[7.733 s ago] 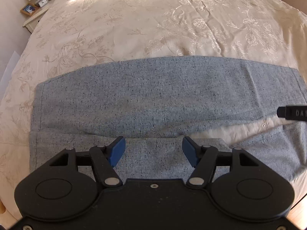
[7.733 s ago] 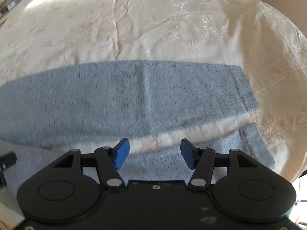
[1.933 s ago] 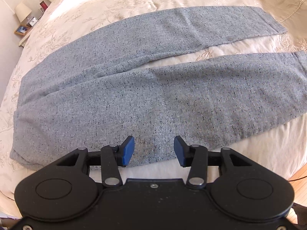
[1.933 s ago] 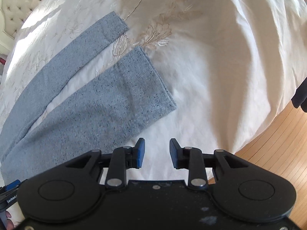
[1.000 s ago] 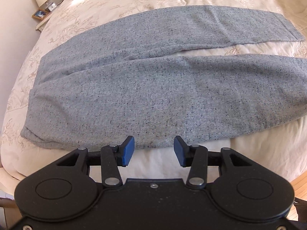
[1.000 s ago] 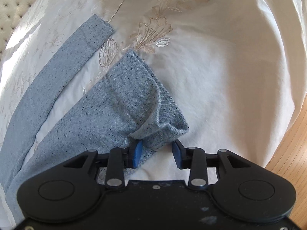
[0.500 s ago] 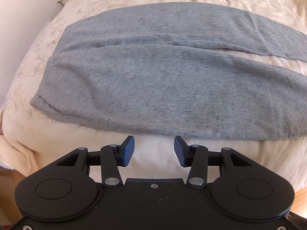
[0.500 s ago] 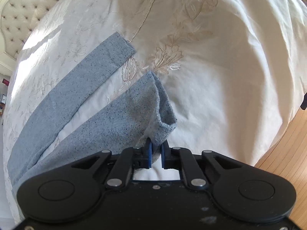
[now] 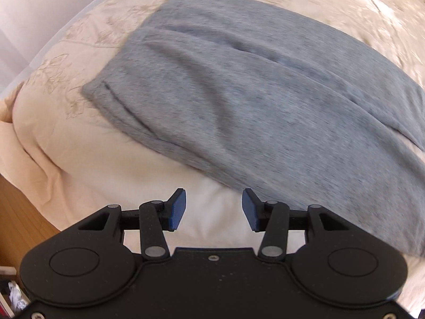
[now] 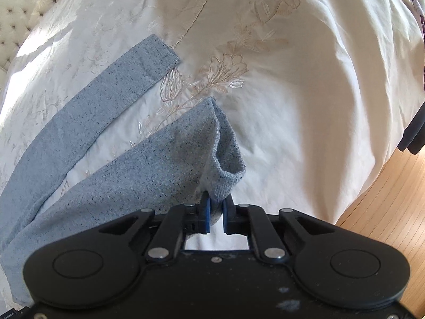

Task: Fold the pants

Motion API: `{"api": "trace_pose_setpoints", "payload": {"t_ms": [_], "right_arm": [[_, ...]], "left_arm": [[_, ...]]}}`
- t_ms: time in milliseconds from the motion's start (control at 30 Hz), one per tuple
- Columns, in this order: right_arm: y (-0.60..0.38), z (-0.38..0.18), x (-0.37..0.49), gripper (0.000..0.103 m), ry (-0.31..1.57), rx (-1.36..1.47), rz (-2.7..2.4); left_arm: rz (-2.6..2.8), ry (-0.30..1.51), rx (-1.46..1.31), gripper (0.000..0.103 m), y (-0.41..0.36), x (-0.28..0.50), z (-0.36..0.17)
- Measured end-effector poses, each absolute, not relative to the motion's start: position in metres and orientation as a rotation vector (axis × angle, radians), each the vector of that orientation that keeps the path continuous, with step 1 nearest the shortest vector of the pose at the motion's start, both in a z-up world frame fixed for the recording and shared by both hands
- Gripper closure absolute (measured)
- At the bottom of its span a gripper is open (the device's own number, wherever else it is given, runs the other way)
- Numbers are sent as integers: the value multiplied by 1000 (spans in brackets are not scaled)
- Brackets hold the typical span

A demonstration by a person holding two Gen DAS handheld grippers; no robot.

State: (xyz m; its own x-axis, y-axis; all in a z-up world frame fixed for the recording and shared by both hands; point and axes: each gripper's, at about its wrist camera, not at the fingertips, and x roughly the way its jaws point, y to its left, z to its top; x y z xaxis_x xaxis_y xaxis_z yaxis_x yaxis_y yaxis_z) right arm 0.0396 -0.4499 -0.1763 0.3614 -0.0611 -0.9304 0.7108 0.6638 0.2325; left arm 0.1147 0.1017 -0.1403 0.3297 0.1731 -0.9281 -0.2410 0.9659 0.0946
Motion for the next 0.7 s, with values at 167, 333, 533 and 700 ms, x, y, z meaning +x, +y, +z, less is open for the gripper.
{"api": "trace_pose_setpoints", "payload": {"t_ms": [167,333,533,700], "right_arm": [[-444,-169,43,94,1093,690,-585],[-435,-164,48,94,1088,683,-632],[-424,-161,56,94,1092,660,-681],[-414,-160,64,93,1099,638,-705]], "left_arm": [[315,1225,-142,48,145,134,-151],[329,1185,-246,48,177,147,-152],[317,1197,-284,47,196,167,-164],[311,1260,-329,38,209,181,-195]]}}
